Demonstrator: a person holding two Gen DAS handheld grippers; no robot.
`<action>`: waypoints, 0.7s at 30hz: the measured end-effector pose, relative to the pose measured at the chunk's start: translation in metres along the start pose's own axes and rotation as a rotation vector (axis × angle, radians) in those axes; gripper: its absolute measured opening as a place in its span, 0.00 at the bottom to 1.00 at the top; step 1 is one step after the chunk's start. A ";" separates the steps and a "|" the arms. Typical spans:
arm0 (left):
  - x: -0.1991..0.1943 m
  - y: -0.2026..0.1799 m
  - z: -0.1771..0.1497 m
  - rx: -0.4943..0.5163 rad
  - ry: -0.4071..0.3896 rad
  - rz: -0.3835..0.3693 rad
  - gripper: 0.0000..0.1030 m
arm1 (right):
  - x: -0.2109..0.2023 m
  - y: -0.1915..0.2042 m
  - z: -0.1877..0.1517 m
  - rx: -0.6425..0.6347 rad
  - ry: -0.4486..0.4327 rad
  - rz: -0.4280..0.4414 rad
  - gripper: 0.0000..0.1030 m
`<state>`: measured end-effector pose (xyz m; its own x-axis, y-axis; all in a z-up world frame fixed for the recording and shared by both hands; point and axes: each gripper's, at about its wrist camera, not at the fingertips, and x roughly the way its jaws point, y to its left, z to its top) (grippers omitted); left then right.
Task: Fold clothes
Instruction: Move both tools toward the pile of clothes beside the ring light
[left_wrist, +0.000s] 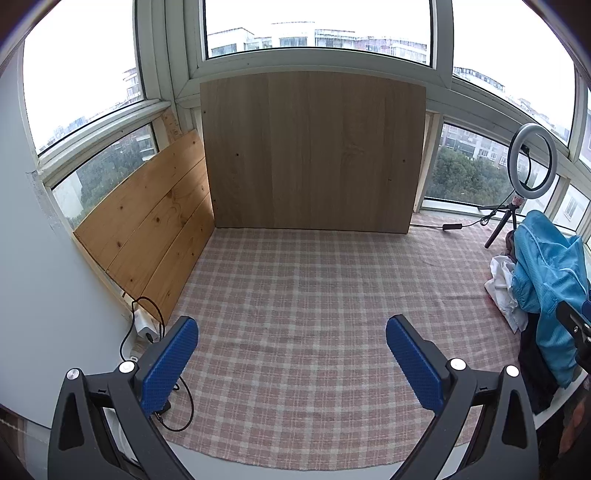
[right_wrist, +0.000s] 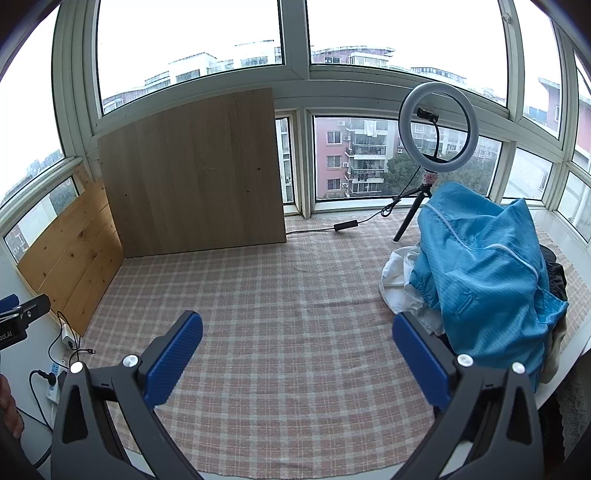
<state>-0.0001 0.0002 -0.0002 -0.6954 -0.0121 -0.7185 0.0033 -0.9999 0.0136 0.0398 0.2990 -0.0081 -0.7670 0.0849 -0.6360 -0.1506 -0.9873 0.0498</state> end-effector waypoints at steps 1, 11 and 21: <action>0.000 0.000 0.000 -0.004 -0.001 -0.006 0.99 | 0.000 0.000 0.000 0.000 0.001 -0.001 1.00; 0.012 -0.006 -0.001 -0.037 0.035 -0.081 0.99 | 0.002 -0.001 0.003 0.012 -0.005 -0.018 1.00; 0.021 -0.025 0.000 0.034 0.009 -0.134 0.99 | 0.002 -0.011 -0.002 0.010 -0.048 -0.046 1.00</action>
<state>-0.0151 0.0248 -0.0153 -0.6815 0.1210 -0.7218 -0.1133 -0.9918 -0.0593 0.0415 0.3095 -0.0118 -0.7878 0.1370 -0.6006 -0.1928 -0.9808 0.0292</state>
